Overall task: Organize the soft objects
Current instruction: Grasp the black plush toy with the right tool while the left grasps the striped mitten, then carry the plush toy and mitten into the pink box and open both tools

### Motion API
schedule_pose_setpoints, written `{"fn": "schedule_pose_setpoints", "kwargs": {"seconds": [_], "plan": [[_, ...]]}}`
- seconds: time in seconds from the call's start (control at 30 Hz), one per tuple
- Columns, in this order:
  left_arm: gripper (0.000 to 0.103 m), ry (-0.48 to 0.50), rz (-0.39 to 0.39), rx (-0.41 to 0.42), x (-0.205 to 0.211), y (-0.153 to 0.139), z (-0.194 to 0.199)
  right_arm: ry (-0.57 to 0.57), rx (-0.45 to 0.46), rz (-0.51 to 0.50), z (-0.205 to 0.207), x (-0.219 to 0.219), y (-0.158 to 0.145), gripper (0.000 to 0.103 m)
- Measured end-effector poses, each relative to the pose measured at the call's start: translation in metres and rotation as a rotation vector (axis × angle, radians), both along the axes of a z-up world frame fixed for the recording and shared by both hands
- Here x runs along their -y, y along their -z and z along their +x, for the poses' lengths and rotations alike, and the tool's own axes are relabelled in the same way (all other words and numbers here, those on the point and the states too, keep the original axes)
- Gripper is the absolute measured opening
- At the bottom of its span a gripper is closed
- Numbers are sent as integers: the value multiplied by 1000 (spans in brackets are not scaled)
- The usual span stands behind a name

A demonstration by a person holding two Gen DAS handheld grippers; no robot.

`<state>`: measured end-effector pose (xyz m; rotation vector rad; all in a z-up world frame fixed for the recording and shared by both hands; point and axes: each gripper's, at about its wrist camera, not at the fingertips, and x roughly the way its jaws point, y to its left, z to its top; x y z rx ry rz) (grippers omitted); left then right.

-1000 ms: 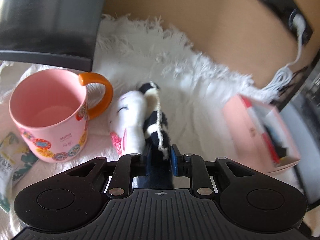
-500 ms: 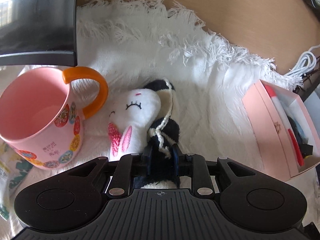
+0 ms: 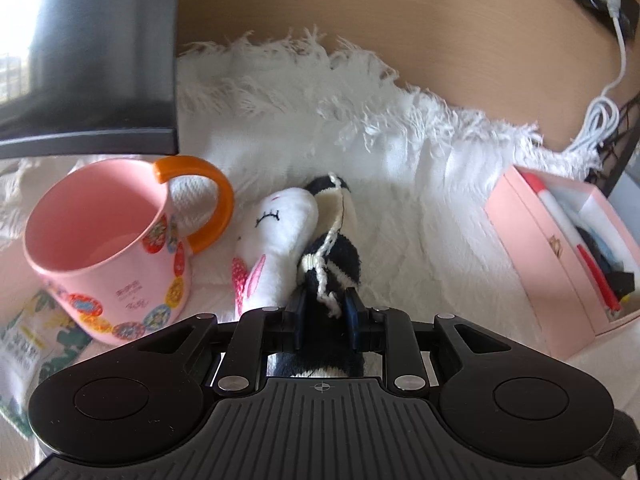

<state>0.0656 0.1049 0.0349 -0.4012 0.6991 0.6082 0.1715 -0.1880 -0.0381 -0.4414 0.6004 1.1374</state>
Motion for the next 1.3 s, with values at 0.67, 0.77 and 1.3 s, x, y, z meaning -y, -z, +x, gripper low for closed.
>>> {"fn": "schedule_pose_setpoints", "kwargs": {"seconds": [0.67,0.77,1.3], "plan": [[25,-55,101,-76,4,-6,-4,-2,-2,-3,0,0,1,103],[25,-66,115,-88,4,-5,-9,-1,-2,-3,0,0,1,103],[27,14,61,-69,-3,8,3,-30,19,-38,-2,-6,-11,99]]}}
